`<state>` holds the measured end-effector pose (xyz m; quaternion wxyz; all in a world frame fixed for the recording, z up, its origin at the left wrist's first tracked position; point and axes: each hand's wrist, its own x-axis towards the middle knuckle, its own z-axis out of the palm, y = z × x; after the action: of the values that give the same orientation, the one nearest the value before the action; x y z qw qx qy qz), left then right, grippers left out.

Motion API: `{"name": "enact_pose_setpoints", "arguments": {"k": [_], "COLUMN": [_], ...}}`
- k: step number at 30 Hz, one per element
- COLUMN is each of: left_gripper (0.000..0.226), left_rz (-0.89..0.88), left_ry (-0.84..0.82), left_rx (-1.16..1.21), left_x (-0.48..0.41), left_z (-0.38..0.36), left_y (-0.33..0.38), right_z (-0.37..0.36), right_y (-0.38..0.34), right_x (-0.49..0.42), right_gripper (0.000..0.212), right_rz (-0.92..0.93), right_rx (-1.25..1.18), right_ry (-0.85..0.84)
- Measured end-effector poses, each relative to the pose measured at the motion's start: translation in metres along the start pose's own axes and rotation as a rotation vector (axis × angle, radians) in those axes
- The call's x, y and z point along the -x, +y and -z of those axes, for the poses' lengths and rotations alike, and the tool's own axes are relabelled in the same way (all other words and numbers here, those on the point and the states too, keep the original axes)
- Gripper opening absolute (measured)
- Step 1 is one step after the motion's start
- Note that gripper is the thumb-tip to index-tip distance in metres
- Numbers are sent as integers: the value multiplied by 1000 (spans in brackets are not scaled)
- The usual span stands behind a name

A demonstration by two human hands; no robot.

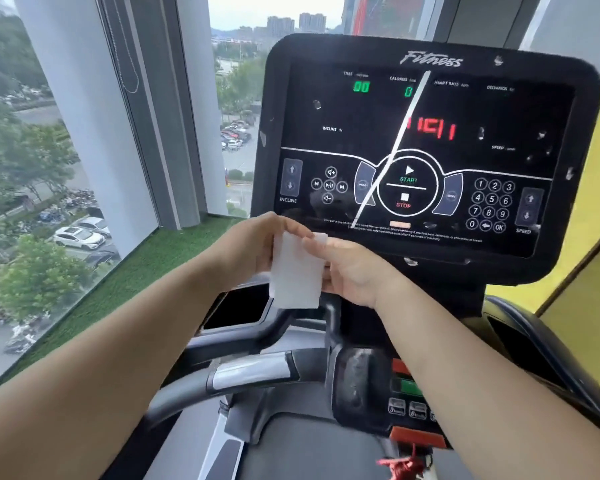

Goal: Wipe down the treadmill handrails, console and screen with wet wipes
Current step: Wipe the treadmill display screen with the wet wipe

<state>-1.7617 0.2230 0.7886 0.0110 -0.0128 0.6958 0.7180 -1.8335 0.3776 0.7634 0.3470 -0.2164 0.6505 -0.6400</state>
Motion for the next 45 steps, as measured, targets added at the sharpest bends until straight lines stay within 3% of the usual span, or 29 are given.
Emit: {"name": "enact_pose_setpoints", "arguments": {"k": [3,6,11,13,15,18,20,23,25,26,29,30,35,38,41,43,45], "left_gripper": [17,21,14,9,18,37,31,35,40,40,39,38,31,30,31,31,32], "left_rz": [-49,-54,-133,-173,-179,-79,-22,22,60,82,109,116,104,102,92,94,95], "left_ry": [26,33,290,497,662,722,705,650,642,639,561,539,555,570,565,565,563], "left_rx": [-125,-182,-150,-223,-274,-259,-204,-75,147,253,397,386,339,346,368,376,389], "left_x": [-20,-38,-65,-76,-86,-96,-101,-101,-97,-94,-89,-88,-93,-94,-96,-98,-100], "left_z": [24,39,53,58,55,43,35,40,53,59,73,75,72,71,74,77,80], "left_y": [2,2,1,-5,-10,-13,-10,-9,-13,-15,-20,-20,-14,-15,-19,-21,-24], "right_z": [-12,-17,-4,7,23,41,43,22,6,-2,-9,-5,-3,-8,-13,-9,-1], "right_y": [-2,-11,-27,-34,-41,-60,-76,-88,-73,-61,-22,-11,-9,-14,-11,-9,-8], "right_x": [-25,-39,-50,-54,-62,-70,-74,-90,-116,-128,-142,-146,-142,-149,-153,-152,-152], "right_gripper": [42,22,17,2,7,13,11,18,21,26,56,65,65,55,51,43,38], "right_rz": [26,29,74,154,277,442,588,974,1125,1083,682,628,678,699,692,678,785], "right_rx": [2,101,148,144,140,337,570,877,1123,1268,1613,1691,2208,2147,1786,1787,1857], "right_ry": [112,218,347,458,593,736,767,660,534,393,79,63,84,100,120,35,43]}}
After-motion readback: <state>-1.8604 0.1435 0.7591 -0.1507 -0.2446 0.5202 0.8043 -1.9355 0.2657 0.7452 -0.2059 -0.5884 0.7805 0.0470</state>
